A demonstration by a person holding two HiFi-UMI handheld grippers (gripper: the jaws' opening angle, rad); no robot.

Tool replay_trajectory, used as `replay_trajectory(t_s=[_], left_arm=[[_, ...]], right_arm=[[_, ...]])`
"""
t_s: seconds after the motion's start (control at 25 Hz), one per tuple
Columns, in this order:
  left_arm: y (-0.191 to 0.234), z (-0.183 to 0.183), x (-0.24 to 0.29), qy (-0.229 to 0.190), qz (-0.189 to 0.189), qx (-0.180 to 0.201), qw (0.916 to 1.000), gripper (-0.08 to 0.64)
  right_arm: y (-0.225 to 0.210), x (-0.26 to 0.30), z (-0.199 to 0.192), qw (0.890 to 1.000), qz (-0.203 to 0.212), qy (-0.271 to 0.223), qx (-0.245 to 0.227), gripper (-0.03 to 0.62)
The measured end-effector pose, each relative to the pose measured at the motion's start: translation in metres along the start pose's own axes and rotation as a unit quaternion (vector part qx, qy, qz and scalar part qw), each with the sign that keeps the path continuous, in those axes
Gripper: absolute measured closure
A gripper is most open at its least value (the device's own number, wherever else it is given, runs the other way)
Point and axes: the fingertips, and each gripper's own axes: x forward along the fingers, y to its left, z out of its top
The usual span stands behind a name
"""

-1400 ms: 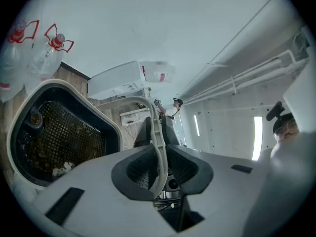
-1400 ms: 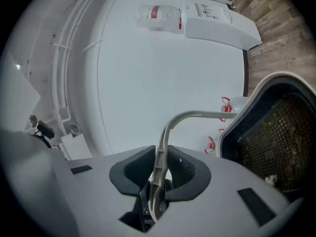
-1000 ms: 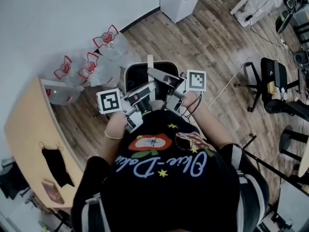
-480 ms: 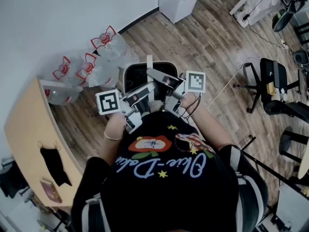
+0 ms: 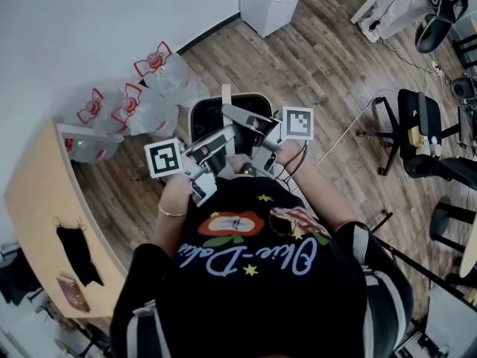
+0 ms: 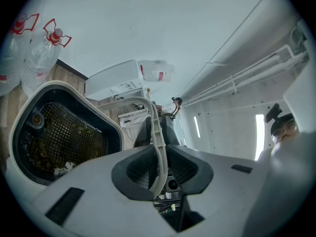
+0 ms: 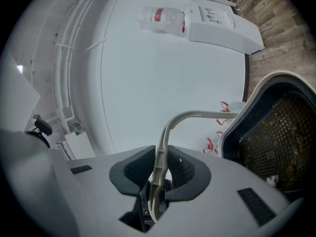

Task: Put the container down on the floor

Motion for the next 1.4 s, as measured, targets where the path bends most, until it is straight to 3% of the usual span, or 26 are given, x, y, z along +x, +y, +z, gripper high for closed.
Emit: replay_trajectory(t_s=[0.32,0.64,1.4], left_arm=[[0.006,-0.001,0.015,0.015,-0.002,-0.009,0.9998,0.488],[0.013,0.021,0.036,0.037,-0.013,-0.012,0.9991,0.488],[0.036,0.129,0.091,0.081,-0.019,-0.026,0.9962,0.489]], right_arm=[[-0.007,-0.011,0.013,1.000,-0.005,-0.020,0.011,0.522],[-0.017,-0.008,0.042,0.999,-0.017,-0.041,0.010,0.522],[-0.037,0.042,0.154,0.996,-0.023,-0.082,0.011,0.522]])
